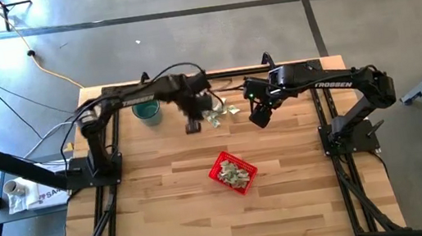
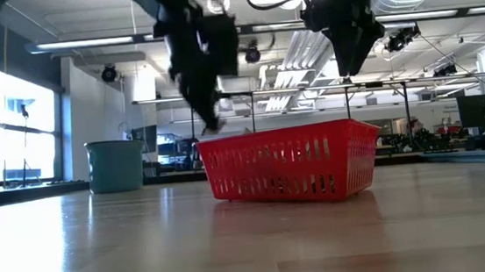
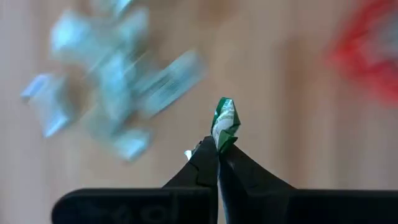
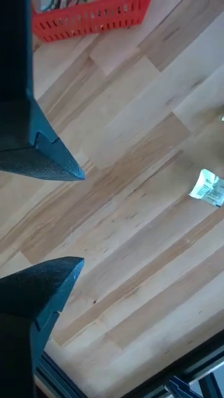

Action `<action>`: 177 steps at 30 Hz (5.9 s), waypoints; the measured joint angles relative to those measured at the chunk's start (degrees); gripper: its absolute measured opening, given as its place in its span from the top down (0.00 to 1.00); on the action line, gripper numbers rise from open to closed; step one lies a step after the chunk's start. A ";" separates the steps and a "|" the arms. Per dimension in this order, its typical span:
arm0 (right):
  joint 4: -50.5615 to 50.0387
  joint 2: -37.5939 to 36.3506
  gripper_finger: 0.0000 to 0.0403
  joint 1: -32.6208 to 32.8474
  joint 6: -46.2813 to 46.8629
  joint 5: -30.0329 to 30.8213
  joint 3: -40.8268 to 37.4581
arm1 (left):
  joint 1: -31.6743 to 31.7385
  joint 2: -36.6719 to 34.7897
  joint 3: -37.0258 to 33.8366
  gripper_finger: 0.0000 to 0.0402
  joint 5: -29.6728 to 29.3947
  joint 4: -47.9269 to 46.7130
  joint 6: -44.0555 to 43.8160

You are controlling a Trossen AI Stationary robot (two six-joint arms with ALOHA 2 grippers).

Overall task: Pick and place Stevia / Truvia into bins
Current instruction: Put the left green stevia packet into the bin, then put the light green stevia packet into the bin, then adjust the stevia packets into the bin

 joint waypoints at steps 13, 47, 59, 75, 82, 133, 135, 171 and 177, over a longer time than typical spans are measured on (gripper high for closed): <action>-13.77 -1.87 0.59 7.97 13.07 5.96 0.02 | -23.10 -2.25 -3.21 0.89 0.72 9.83 -8.09; 9.86 7.89 0.51 5.70 -22.03 4.78 0.00 | -23.17 -31.12 -29.60 0.56 -16.89 11.43 -36.69; 18.72 20.02 0.47 -2.06 -51.03 1.58 -0.02 | -22.60 -54.22 -40.48 0.57 -26.23 9.37 -55.39; 30.30 26.34 0.55 -7.10 -54.72 -3.76 -0.01 | -22.57 -57.90 -40.50 0.58 -33.88 8.08 -56.25; 31.22 27.97 0.60 -8.25 -54.73 -4.74 0.00 | -22.57 -58.01 -40.50 0.58 -33.95 8.10 -56.42; 19.16 19.52 0.87 23.23 15.14 -22.96 6.78 | -22.55 -56.46 -40.43 0.58 -25.99 10.04 -49.28; 18.89 19.42 0.79 23.74 17.18 -20.51 6.81 | -22.55 -54.68 -40.43 0.58 -25.36 10.23 -48.79; 37.80 30.91 0.99 19.74 15.94 -21.41 5.64 | -11.71 -51.06 -37.94 0.58 -16.85 0.80 -43.79; 34.76 29.69 0.96 19.13 16.35 -19.26 6.99 | -11.71 -51.06 -37.96 0.58 -16.92 -0.55 -43.81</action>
